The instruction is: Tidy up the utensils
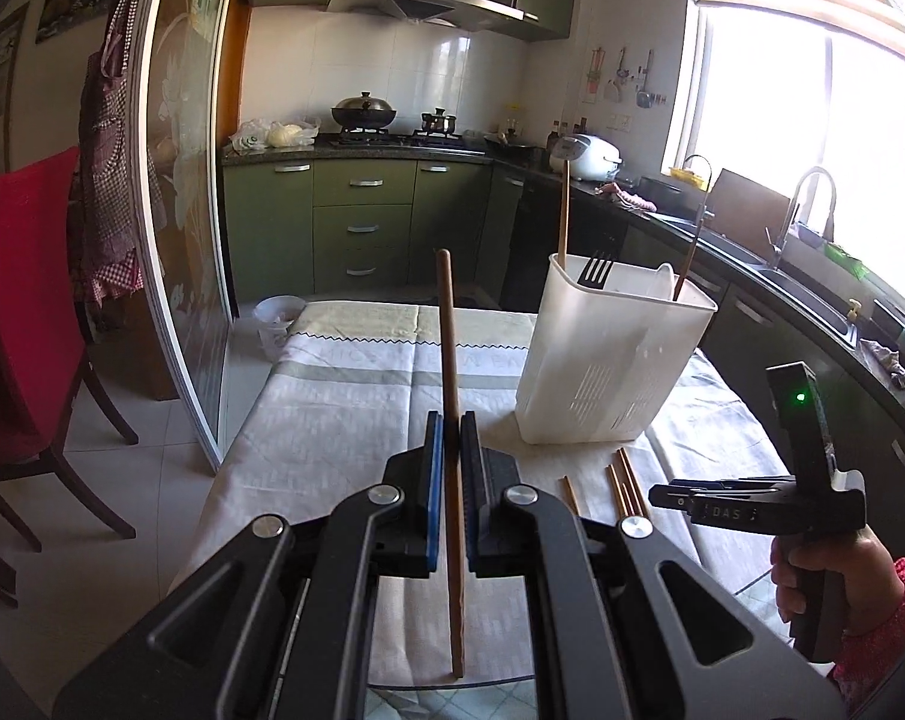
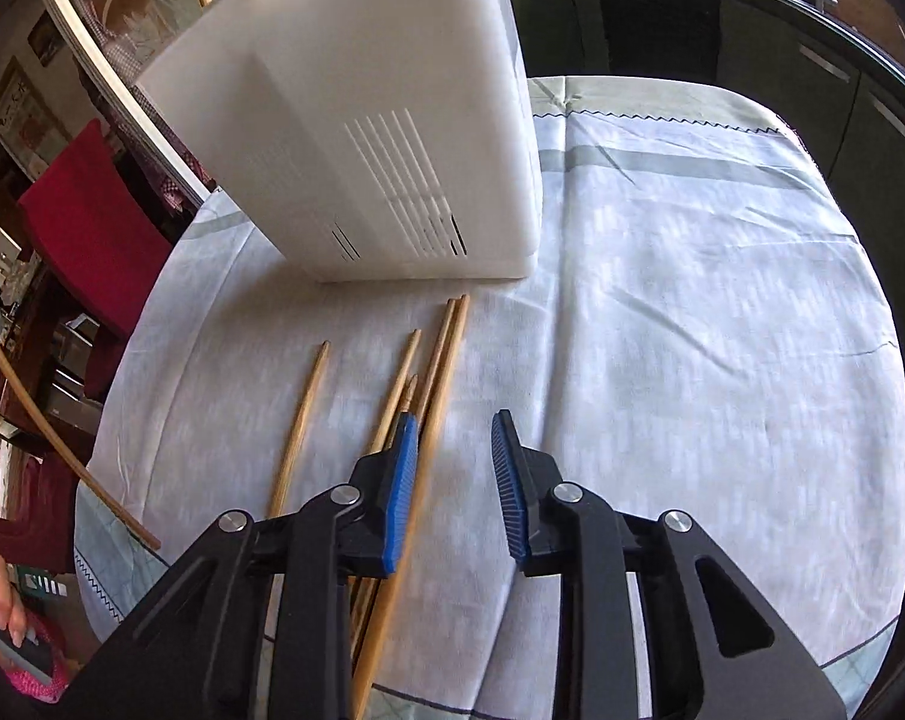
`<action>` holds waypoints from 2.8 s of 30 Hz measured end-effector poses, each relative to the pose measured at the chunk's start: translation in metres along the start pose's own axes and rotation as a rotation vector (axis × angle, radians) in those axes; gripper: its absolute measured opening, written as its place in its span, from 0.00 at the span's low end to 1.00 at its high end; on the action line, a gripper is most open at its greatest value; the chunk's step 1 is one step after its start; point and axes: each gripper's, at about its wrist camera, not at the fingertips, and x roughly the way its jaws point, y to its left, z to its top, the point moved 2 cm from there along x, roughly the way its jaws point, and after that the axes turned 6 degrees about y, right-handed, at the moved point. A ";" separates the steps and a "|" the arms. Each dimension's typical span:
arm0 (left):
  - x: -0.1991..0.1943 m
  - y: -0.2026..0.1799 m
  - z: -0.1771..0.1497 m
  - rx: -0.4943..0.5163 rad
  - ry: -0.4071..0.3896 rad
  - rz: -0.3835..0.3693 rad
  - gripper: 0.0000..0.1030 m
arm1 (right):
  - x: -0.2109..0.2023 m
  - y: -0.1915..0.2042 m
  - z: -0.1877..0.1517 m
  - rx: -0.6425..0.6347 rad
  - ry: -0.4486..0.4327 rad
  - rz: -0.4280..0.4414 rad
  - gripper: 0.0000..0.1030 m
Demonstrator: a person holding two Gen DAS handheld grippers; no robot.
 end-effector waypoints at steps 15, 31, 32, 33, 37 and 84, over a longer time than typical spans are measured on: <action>-0.001 0.003 -0.004 0.020 -0.005 -0.021 0.06 | 0.027 0.032 0.021 -0.075 0.035 -0.161 0.21; -0.001 0.001 -0.005 0.037 0.000 -0.012 0.06 | 0.042 0.047 0.022 -0.115 0.012 -0.206 0.07; -0.001 0.002 -0.005 0.035 0.000 -0.012 0.06 | 0.041 0.046 0.022 -0.110 0.008 -0.203 0.06; -0.001 0.002 -0.005 0.033 0.000 -0.011 0.06 | 0.038 0.042 0.020 -0.105 0.006 -0.193 0.06; -0.001 0.003 -0.005 0.029 0.002 -0.013 0.06 | 0.018 0.031 0.013 -0.070 -0.024 -0.114 0.06; 0.191 0.016 0.007 -0.171 0.595 0.151 0.06 | -0.155 -0.015 -0.064 -0.026 -0.353 0.161 0.06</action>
